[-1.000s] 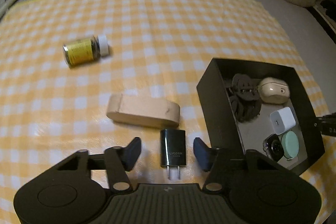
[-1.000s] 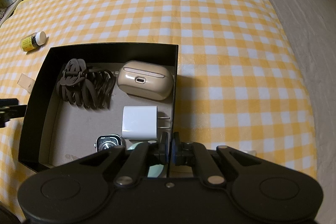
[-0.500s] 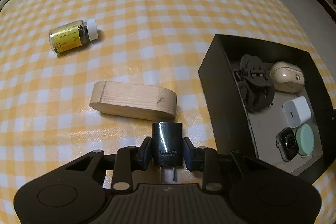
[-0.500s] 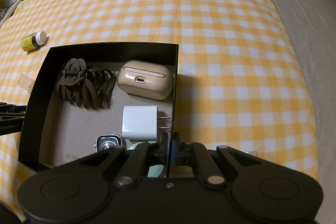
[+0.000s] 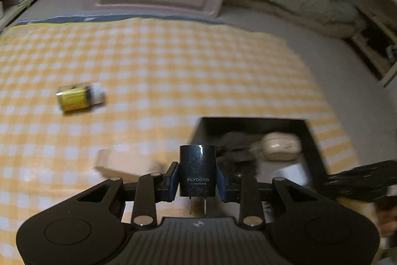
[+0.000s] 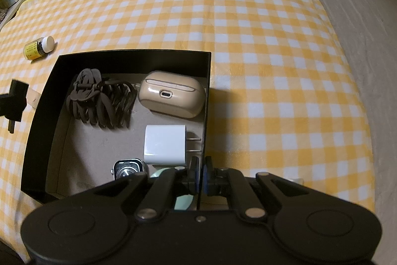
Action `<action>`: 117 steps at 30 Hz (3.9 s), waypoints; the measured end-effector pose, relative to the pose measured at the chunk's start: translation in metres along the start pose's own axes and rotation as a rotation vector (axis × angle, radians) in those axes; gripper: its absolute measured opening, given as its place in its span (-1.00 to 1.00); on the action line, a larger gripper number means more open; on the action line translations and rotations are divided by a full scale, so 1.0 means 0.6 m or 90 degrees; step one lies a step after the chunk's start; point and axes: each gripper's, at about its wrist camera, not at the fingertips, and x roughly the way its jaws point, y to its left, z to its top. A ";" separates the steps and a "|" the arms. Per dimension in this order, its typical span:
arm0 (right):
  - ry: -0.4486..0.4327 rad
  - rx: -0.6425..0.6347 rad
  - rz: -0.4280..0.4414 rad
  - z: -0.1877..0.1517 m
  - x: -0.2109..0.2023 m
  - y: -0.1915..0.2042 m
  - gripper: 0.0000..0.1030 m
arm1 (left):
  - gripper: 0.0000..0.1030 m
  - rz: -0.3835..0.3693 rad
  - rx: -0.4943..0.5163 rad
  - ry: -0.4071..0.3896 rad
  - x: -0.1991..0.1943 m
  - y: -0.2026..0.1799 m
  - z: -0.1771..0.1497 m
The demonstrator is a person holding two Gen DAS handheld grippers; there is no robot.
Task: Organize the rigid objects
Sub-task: 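Carry the plug charger into the black box and open the left gripper, then move the left gripper to the wooden oval block and close on it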
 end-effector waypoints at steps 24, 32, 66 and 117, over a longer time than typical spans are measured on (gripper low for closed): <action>0.000 0.000 0.002 -0.001 -0.002 0.000 -0.92 | -0.37 -0.040 0.064 0.131 0.193 -0.149 0.001; 0.000 0.000 0.002 -0.001 -0.001 0.000 -0.92 | -0.37 -0.049 0.028 0.134 0.203 -0.146 0.003; 0.000 -0.001 0.003 -0.001 0.000 0.000 -0.92 | 0.56 -0.051 0.131 0.074 0.061 -0.148 -0.033; 0.000 -0.003 0.005 0.002 0.004 0.003 -0.92 | 1.00 0.143 0.020 -0.071 -0.005 0.105 0.026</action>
